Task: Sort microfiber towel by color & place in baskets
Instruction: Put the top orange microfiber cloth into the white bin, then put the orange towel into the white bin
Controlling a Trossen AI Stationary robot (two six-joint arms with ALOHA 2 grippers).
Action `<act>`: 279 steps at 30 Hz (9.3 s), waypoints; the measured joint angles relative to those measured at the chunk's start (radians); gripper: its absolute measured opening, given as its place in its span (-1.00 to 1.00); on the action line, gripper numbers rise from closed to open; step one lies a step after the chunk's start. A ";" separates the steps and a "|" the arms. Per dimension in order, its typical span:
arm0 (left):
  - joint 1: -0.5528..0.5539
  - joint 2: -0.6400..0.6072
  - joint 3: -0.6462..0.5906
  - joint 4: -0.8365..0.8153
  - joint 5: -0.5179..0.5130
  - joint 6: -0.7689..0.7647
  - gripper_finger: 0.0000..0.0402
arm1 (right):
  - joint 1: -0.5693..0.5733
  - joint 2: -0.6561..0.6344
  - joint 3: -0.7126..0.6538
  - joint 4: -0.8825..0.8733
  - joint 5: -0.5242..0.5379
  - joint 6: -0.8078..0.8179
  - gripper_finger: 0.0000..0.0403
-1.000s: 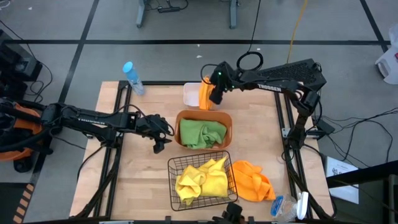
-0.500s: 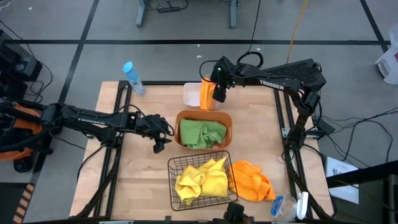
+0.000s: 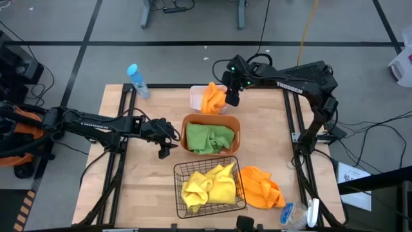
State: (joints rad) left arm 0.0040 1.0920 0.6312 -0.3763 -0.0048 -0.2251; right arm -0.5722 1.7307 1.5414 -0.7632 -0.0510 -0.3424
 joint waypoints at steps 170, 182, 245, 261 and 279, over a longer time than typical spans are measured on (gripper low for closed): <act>0.035 0.067 0.445 0.422 -0.305 0.107 0.11 | 0.964 -0.897 -0.153 0.109 0.679 0.627 -1.00; -0.004 0.326 0.853 0.387 -0.204 -0.073 0.14 | 0.941 -0.731 -0.001 0.602 0.683 0.647 -1.00; 0.298 0.637 1.186 0.341 0.022 -0.240 -0.97 | 0.279 -0.551 0.120 -0.001 0.117 0.696 -0.27; 0.323 0.626 1.186 -0.007 0.067 -0.154 -0.97 | 0.181 -0.511 0.161 -0.221 -0.381 0.733 -0.17; 0.293 0.626 1.186 0.002 0.243 -0.092 -0.97 | 0.047 -0.362 0.161 -0.092 -0.302 0.532 0.32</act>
State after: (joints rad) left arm 0.2966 1.7180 1.8172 -0.3746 0.2382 -0.3175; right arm -0.5252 1.3684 1.7023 -0.8554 -0.3532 0.1894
